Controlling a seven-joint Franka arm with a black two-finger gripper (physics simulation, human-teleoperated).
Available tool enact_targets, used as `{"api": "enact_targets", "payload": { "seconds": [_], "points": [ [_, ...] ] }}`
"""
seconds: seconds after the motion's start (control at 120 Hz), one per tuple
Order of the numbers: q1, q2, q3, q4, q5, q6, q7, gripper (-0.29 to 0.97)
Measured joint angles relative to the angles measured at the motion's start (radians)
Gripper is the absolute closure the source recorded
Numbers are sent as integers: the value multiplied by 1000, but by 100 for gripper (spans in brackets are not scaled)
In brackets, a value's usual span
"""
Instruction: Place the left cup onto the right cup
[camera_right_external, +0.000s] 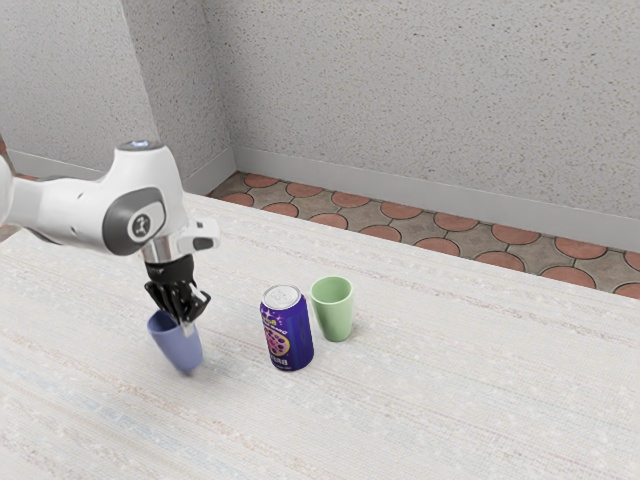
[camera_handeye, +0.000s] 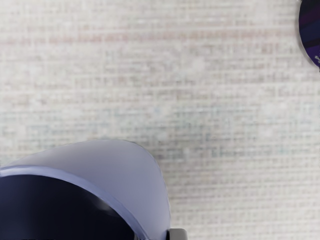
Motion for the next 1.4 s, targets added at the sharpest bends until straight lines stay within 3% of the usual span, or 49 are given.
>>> {"api": "enact_targets", "payload": {
  "seconds": [0.225,0.75,1.017,1.4],
  "points": [
    [1,-5,0,106,7,-57,-3,78],
    [22,34,-35,436,7,-329,-4,79],
    [-136,144,-40,588,7,-393,-2,79],
    [-243,296,-39,806,22,-463,-1,79]
  ]
}}
